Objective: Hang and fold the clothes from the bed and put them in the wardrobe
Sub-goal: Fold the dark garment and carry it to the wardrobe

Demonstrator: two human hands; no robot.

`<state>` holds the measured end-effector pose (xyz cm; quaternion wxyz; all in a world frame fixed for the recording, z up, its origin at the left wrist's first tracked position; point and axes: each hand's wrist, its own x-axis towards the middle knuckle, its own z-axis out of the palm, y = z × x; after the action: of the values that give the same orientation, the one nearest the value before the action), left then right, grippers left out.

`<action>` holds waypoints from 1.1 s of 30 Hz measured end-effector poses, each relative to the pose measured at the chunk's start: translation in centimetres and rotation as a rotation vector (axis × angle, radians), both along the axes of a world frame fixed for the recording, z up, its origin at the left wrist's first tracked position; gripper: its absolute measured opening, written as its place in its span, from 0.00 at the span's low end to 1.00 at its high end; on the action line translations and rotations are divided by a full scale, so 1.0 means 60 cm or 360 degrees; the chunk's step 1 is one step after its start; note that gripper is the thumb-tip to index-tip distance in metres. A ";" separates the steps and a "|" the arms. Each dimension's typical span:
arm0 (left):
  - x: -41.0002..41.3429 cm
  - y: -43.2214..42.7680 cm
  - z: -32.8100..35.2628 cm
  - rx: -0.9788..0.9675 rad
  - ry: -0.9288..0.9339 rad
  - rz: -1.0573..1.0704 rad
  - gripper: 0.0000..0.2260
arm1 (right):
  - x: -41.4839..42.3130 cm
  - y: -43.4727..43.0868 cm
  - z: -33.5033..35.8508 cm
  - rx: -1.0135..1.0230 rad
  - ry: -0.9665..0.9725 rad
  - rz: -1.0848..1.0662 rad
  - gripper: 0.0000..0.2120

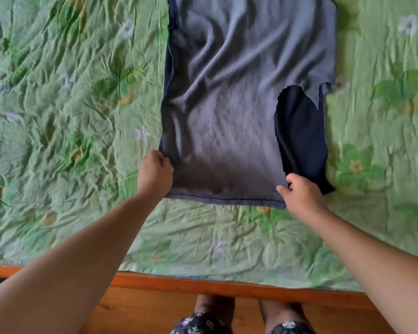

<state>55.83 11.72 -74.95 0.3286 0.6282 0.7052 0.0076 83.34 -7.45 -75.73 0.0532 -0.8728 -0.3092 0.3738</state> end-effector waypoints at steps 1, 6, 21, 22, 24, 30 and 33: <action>-0.005 0.002 0.006 0.0049 -0.0042 0.0121 0.07 | 0.001 -0.006 0.001 0.0003 -0.0013 0.0007 0.12; -0.034 0.010 0.016 0.0151 -0.0125 0.0441 0.08 | 0.020 -0.015 0.012 0.0056 -0.0145 0.0004 0.04; -0.100 -0.064 -0.004 -0.0162 -0.0195 0.0286 0.13 | 0.073 -0.095 -0.003 0.0095 0.0126 -0.0372 0.14; -0.106 -0.068 -0.002 -0.0181 -0.0153 0.0270 0.13 | 0.069 -0.103 -0.004 0.0087 0.0133 -0.0365 0.15; -0.116 -0.077 0.002 -0.0184 -0.0143 0.0206 0.14 | 0.063 -0.108 -0.004 0.0109 0.0057 -0.0301 0.13; -0.132 -0.104 0.029 -0.0009 -0.0028 -0.0501 0.13 | 0.056 -0.130 0.014 0.0276 -0.0322 0.0449 0.32; -0.152 -0.101 0.027 0.0048 0.0200 -0.0985 0.27 | 0.078 -0.134 0.016 0.0375 -0.0719 0.0947 0.32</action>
<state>46.69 5.66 -73.35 0.2617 0.8170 0.4994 -0.1211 87.99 -15.51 -74.76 -0.0270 -0.7934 -0.5934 0.1331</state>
